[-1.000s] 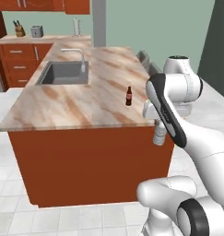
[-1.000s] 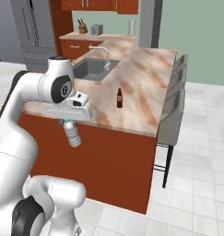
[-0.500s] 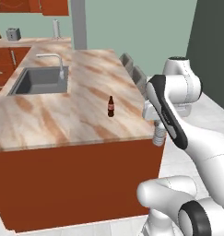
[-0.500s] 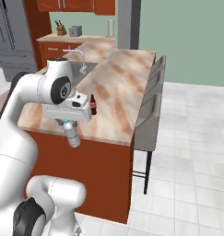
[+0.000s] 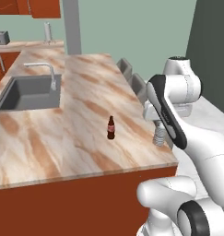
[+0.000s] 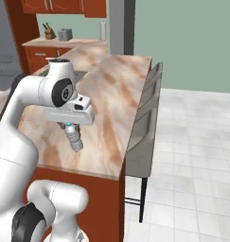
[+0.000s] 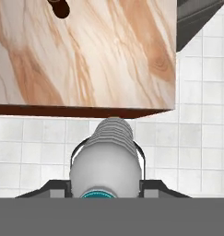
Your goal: Move the drinks to the dining counter.
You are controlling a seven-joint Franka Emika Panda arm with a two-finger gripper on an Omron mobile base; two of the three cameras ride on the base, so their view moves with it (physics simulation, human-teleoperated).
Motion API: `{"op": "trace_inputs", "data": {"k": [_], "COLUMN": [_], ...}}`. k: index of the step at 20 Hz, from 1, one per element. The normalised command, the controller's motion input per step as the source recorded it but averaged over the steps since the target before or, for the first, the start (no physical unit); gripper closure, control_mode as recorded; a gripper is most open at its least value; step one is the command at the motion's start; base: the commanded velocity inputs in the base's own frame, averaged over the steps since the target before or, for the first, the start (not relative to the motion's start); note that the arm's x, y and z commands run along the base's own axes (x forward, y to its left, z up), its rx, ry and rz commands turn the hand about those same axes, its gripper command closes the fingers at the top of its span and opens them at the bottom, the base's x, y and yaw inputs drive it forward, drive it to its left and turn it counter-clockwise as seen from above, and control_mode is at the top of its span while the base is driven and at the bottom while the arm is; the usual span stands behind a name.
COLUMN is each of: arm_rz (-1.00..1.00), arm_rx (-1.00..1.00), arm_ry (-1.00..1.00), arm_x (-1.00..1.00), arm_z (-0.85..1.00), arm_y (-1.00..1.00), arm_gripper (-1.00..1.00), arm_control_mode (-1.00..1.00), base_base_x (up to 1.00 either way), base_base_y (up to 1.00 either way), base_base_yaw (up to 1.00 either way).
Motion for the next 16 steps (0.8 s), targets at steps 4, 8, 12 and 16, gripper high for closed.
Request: {"op": "trace_inputs", "data": {"k": [4,8,12,16], "arm_rz": [0.0,0.0,0.0,0.0], "arm_rx": [0.0,0.0,0.0,0.0], "arm_ry": [0.0,0.0,0.0,0.0], "arm_x": [0.0,0.0,0.52,0.58], "arm_z": [0.0,0.0,-0.44,-0.52], "arm_y": [0.0,0.0,-0.07,-0.1], "arm_gripper": [1.0,1.0,1.0,1.0], "arm_control_mode": [1.0,1.0,-1.0,-1.0], "base_base_x": [0.49,0.31,0.0,0.0], "base_base_y": [-0.4,-0.23,0.0,0.0], "base_base_yaw": [0.0,0.0,0.0,0.0]}}
